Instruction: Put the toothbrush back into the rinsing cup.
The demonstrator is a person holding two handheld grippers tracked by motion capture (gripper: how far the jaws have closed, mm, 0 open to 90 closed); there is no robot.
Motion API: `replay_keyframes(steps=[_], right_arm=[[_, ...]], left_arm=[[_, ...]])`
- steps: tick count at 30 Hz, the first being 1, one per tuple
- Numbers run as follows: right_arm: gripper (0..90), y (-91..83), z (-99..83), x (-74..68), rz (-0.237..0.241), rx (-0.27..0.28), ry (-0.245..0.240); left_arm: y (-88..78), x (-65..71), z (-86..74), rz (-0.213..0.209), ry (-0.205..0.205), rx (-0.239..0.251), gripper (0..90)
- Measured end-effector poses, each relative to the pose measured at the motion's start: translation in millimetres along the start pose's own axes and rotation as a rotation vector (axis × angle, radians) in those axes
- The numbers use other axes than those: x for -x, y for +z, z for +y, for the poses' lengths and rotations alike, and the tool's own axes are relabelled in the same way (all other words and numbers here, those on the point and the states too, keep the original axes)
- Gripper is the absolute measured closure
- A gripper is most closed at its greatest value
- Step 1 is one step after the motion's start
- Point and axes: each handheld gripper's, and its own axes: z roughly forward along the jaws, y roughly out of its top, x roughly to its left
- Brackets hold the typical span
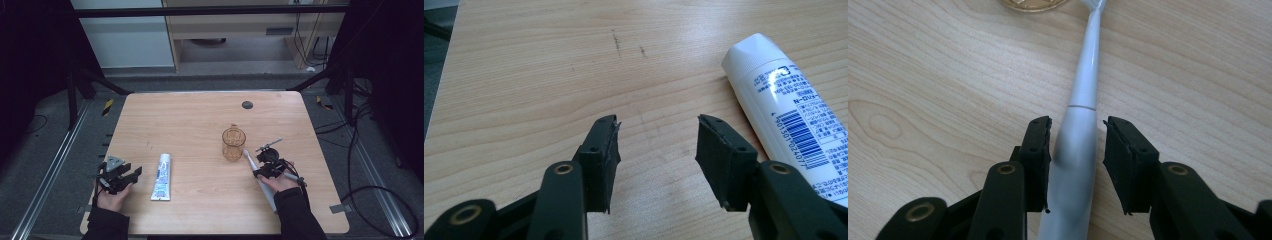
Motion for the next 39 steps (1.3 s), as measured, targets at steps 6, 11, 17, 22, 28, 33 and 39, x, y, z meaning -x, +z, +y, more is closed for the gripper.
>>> replay_keyframes(steps=[6, 11, 17, 22, 28, 33, 39], right_arm=[[62.4, 5.7, -2.3, 0.8, 0.006, -0.02, -0.001], [62.9, 9.5, -2.9, 0.4, 0.005, -0.033, 0.001], [64.7, 11.4, -3.2, -0.3, 0.003, -0.044, 0.006], [66.2, 11.5, -3.4, -1.6, 0.003, -0.047, 0.025], [67.1, 11.6, -3.5, 0.2, -0.008, -0.038, 0.045], [67.3, 10.8, -4.2, 1.9, -0.024, -0.035, 0.045], [67.5, 3.7, -4.7, 5.4, -0.036, -0.019, 0.058]], left_arm=[[0.3, 0.1, 0.0, 0.0, 0.001, -0.001, 50.3], [0.4, 0.1, -0.1, 0.001, 0.001, -0.001, 50.3], [0.4, 0.0, 0.0, 0.0, 0.003, -0.004, 50.3], [0.4, 0.3, 0.0, 0.0, 0.004, -0.005, 50.3], [0.5, 0.2, -0.1, 0.0, 0.003, -0.005, 50.3], [0.6, 0.1, -0.1, 0.0, 0.003, -0.005, 50.4], [0.5, 0.2, -0.1, 0.0, 0.003, -0.005, 50.4]])
